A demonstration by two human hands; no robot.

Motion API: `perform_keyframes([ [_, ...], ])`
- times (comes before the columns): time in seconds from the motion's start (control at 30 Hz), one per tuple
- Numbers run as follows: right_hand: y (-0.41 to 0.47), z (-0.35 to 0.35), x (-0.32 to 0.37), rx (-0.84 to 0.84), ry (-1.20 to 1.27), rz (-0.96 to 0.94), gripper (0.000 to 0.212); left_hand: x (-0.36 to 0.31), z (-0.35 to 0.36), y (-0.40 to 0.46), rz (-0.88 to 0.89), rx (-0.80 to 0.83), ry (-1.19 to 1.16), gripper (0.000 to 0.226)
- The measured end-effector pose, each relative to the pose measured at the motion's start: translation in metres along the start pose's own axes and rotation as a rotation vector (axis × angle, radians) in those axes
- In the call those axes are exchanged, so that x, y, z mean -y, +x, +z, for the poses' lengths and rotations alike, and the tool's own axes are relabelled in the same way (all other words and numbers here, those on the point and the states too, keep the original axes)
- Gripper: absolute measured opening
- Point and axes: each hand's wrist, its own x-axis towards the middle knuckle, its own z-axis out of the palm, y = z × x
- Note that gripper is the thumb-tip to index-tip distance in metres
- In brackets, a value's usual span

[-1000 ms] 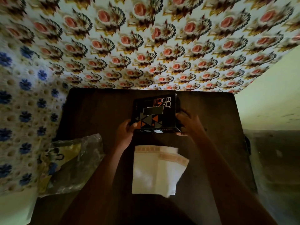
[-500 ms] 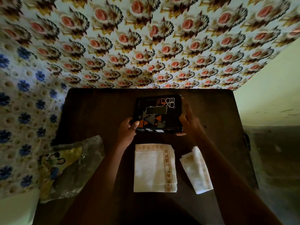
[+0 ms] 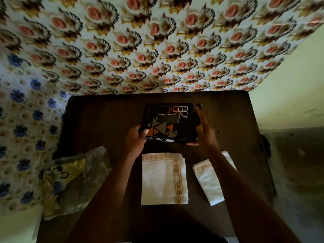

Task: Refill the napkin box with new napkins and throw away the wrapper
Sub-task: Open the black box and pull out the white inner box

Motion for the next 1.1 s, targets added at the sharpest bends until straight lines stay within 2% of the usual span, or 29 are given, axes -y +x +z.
perform_keyframes([
  [0.07,-0.002,-0.008,0.002,-0.054,0.012,0.014,0.053,-0.009,-0.004,-0.008,0.002,0.003,-0.009,0.065],
  [0.13,0.0,-0.015,-0.001,-0.027,-0.039,-0.019,0.05,-0.017,-0.004,-0.012,0.001,0.025,-0.022,0.045],
  [0.2,0.002,-0.017,-0.003,-0.002,-0.039,0.009,0.046,-0.02,-0.002,-0.012,-0.014,0.014,-0.013,0.044],
  [0.3,0.001,-0.018,-0.002,-0.12,-0.019,0.071,0.037,-0.021,-0.002,-0.013,-0.044,0.003,-0.032,0.045],
  [0.37,-0.002,-0.02,-0.005,-0.203,0.003,0.08,0.043,-0.022,-0.004,-0.016,-0.081,-0.003,-0.131,0.025],
  [0.43,-0.007,-0.023,-0.008,-0.244,0.175,0.119,0.053,-0.022,-0.009,-0.017,-0.119,-0.013,-0.293,0.005],
  [0.5,-0.011,-0.024,-0.005,-0.26,0.339,0.12,0.06,-0.016,-0.015,-0.014,-0.12,-0.011,-0.36,0.023],
  [0.57,-0.013,-0.02,0.002,-0.262,0.432,0.101,0.062,-0.019,-0.02,-0.013,-0.037,-0.074,-0.232,0.038],
  [0.63,-0.014,-0.016,0.01,-0.266,0.496,0.082,0.064,-0.03,-0.018,-0.016,0.101,-0.215,-0.047,0.036],
  [0.73,-0.012,-0.008,0.022,-0.248,0.579,0.051,0.074,-0.054,-0.005,-0.035,0.319,-0.304,0.0,0.026],
  [0.83,-0.011,-0.002,0.03,-0.222,0.601,0.06,0.08,-0.068,0.011,-0.049,0.46,-0.273,0.038,0.037],
  [0.97,-0.009,0.0,0.032,-0.206,0.543,0.057,0.082,-0.077,0.019,-0.042,0.63,-0.125,0.116,0.039],
  [1.1,-0.006,0.001,0.034,-0.18,0.538,0.04,0.089,-0.077,0.017,-0.038,0.559,-0.137,0.09,0.044],
])
